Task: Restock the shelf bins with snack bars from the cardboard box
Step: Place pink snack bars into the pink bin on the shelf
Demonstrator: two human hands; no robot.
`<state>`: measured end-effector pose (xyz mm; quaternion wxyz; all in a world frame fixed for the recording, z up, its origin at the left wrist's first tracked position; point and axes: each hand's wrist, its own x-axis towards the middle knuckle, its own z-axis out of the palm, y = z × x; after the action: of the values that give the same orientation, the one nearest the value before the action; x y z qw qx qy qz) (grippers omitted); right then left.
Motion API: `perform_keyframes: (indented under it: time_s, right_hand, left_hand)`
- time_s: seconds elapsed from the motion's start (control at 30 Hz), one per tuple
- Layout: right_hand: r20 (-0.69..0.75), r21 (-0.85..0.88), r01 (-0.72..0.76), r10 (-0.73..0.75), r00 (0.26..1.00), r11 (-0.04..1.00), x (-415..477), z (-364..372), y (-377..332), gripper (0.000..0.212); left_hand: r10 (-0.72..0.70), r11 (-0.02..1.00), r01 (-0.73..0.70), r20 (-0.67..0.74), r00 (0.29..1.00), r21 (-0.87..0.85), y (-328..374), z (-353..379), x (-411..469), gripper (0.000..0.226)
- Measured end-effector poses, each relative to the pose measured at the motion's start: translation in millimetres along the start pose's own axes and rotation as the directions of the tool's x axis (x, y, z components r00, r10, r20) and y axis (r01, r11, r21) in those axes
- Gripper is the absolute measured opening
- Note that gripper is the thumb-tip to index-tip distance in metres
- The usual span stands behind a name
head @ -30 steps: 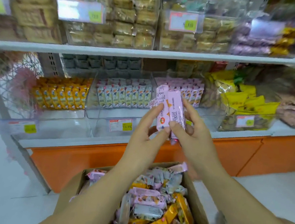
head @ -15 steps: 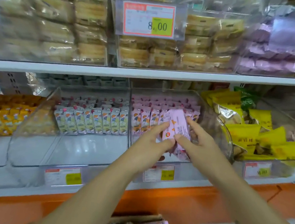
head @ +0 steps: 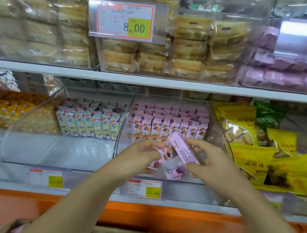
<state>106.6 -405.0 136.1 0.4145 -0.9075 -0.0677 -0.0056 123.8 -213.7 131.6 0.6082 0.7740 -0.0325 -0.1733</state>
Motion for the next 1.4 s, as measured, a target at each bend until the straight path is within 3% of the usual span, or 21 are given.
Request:
perform_keyframes:
  time_s: [0.17, 0.3, 0.4, 0.57, 0.8, 1.03, 1.1, 1.23, 1.4]
  right_hand:
    - [-0.185, 0.197, 0.044, -0.007, 0.983, 0.979, -0.9, -8.7, 13.1, 0.023]
    - [-0.199, 0.313, 0.079, -0.016, 0.98, 0.946, -3.4, -27.2, 13.5, 0.011]
    - [-0.236, 0.141, 0.087, -0.052, 0.97, 0.986, 5.2, -40.2, 14.1, 0.028]
    - [-0.338, 0.133, 0.094, -0.044, 0.94, 0.987, 21.1, -47.3, 24.4, 0.032]
    - [-0.26, -0.249, 0.09, -0.156, 0.953, 0.964, 47.0, -40.6, 30.2, 0.033]
    - [-0.229, -0.577, -0.018, -0.141, 0.963, 0.816, 66.1, -37.8, 29.4, 0.039]
    - [-0.232, -0.589, -0.011, -0.156, 0.96, 0.808, 68.9, -35.7, 28.9, 0.044]
    - [-0.273, -0.516, 0.017, -0.183, 0.944, 0.856, 65.4, -36.3, 33.5, 0.038]
    - [-0.262, -0.458, 0.087, -0.228, 0.938, 0.884, 59.5, -36.1, 42.5, 0.031]
  left_hand:
    - [0.035, 0.997, -0.042, -0.101, 0.994, -0.067, 2.0, 12.0, 3.9, 0.021]
    - [0.036, 0.98, -0.067, -0.168, 0.985, -0.186, 7.6, 18.9, 9.9, 0.02]
    - [0.07, 0.97, -0.111, -0.188, 0.98, -0.217, 11.2, 19.4, 15.4, 0.013]
    - [0.199, 0.962, -0.234, -0.231, 0.952, -0.138, 14.6, 16.6, 35.9, 0.01]
    - [0.179, 0.929, -0.186, 0.051, 0.982, 0.321, -0.7, 25.7, 68.3, 0.025]
    - [0.097, 0.861, -0.178, 0.19, 0.977, 0.476, -9.0, 15.8, 87.3, 0.034]
    - [0.073, 0.806, -0.19, 0.223, 0.972, 0.561, -6.4, 15.3, 93.4, 0.04]
    - [0.02, 0.518, -0.281, 0.316, 0.948, 0.808, -4.9, 15.8, 106.7, 0.049]
    - [-0.107, 0.339, -0.318, 0.373, 0.922, 0.885, -5.9, 16.5, 108.9, 0.059]
